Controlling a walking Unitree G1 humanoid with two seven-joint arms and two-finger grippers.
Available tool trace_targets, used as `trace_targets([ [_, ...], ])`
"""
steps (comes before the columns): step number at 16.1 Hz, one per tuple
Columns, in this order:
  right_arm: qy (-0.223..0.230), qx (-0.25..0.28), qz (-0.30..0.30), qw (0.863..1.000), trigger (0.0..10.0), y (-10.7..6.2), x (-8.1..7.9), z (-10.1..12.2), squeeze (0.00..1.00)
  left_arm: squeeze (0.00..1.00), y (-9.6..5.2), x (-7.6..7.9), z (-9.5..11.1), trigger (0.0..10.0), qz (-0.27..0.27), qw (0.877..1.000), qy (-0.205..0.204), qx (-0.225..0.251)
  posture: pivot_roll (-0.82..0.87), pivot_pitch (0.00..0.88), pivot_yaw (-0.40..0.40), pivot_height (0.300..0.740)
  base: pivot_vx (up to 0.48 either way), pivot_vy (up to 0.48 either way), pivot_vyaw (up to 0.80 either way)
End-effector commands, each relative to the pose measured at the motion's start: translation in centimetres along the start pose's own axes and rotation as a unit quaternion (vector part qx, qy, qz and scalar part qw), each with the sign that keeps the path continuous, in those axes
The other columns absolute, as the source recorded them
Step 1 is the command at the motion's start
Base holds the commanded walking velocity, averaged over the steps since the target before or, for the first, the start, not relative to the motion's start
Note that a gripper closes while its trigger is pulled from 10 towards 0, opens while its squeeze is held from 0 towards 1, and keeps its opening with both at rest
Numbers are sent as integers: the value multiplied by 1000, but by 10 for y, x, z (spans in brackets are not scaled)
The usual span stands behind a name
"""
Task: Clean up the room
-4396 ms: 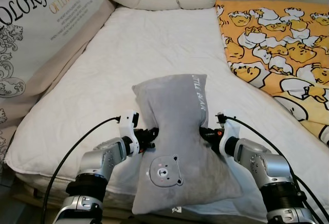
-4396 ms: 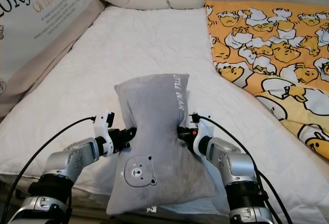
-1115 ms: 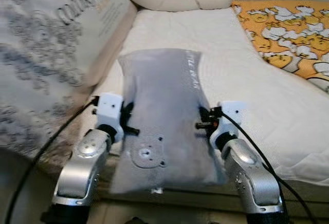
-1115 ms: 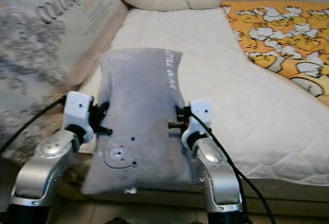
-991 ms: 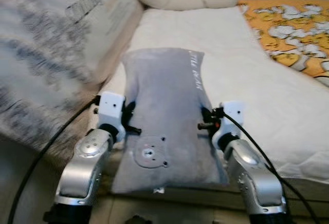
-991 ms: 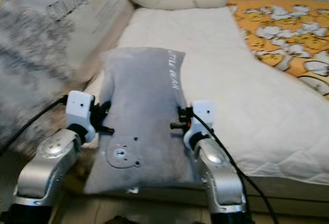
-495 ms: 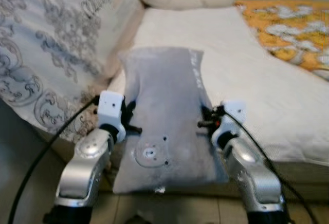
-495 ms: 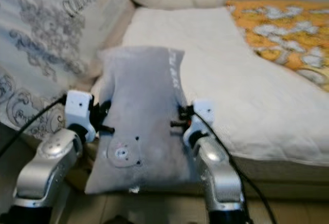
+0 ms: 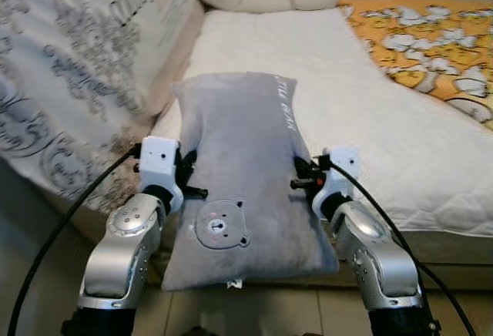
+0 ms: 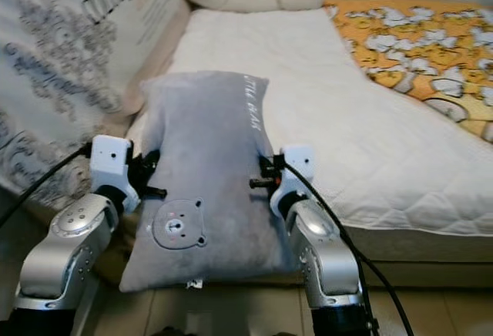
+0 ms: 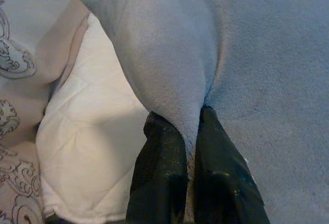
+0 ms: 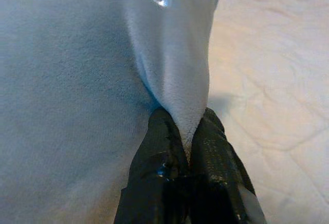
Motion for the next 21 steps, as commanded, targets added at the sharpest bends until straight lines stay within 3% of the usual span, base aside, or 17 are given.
trace_targets([
  [1,-4,7,7,1000,10000,1,-2,6,0,0,-3,-6,10,10000,17,1000,7,17,23,0,14,740,281,0,0],
  [6,-24,-5,37,999,10000,4,-10,0,0,0,-5,-12,13,10000,25,999,16,20,34,0,14,740,293,0,695],
  [10,3,-4,23,1000,10000,4,-5,-3,0,0,-6,-8,15,10000,17,999,21,19,44,0,16,740,306,0,0],
  [21,3,-15,27,1000,10000,4,-8,-12,0,0,-5,-13,14,10000,22,999,42,13,53,0,10,740,313,0,0],
])
Point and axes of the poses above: a point about 5 cm out from each wrist's last joint towards the gripper, its own y axis pointing out of the wrist towards the gripper, its own z axis along the axis of the wrist's last joint, x = y × z, the point moved 3 cm from there along y, pointing out of the wrist towards the gripper, and after that the axes turned 3 degrees about -y, right-handed, at the moved point
